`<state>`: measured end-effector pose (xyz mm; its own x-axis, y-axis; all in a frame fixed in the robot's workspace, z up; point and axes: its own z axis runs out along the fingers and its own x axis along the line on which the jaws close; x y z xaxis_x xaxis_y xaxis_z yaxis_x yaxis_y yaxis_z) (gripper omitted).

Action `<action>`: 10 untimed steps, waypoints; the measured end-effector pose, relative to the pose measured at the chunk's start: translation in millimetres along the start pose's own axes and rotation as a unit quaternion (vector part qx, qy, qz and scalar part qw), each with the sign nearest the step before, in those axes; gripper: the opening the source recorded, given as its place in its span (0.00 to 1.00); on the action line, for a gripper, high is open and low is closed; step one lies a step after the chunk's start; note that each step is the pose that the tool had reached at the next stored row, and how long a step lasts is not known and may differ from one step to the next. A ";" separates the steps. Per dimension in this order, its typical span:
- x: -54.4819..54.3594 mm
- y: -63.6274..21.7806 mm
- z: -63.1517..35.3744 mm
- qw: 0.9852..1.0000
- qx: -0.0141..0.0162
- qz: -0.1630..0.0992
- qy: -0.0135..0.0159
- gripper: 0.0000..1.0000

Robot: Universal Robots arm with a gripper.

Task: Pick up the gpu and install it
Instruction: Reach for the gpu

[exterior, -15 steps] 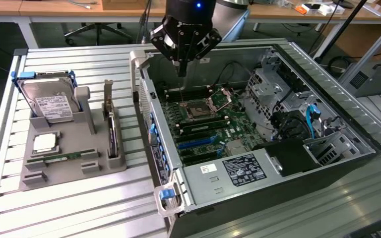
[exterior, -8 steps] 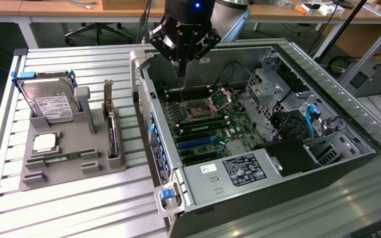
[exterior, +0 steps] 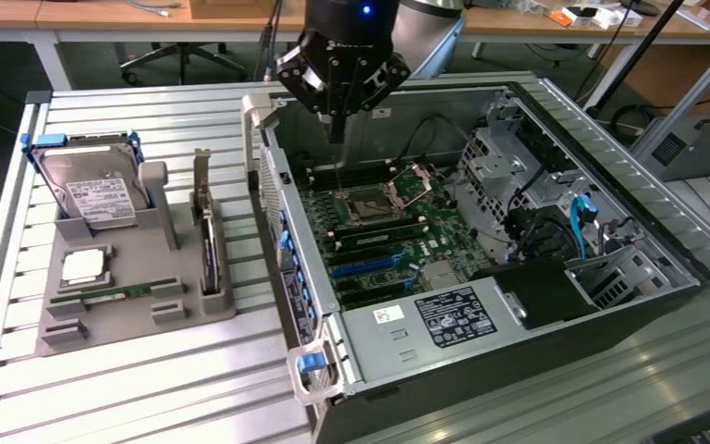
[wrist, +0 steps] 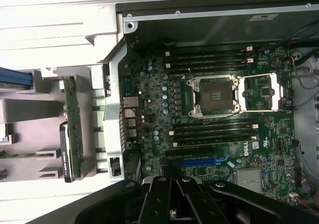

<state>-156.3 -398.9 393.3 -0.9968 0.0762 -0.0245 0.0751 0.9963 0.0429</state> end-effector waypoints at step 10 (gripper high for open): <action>2.5 -0.2 0.0 1.000 0.000 0.000 0.000 0.11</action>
<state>-158.9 -398.9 393.3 -0.9968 0.0762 -0.0246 0.0751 0.9963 0.0429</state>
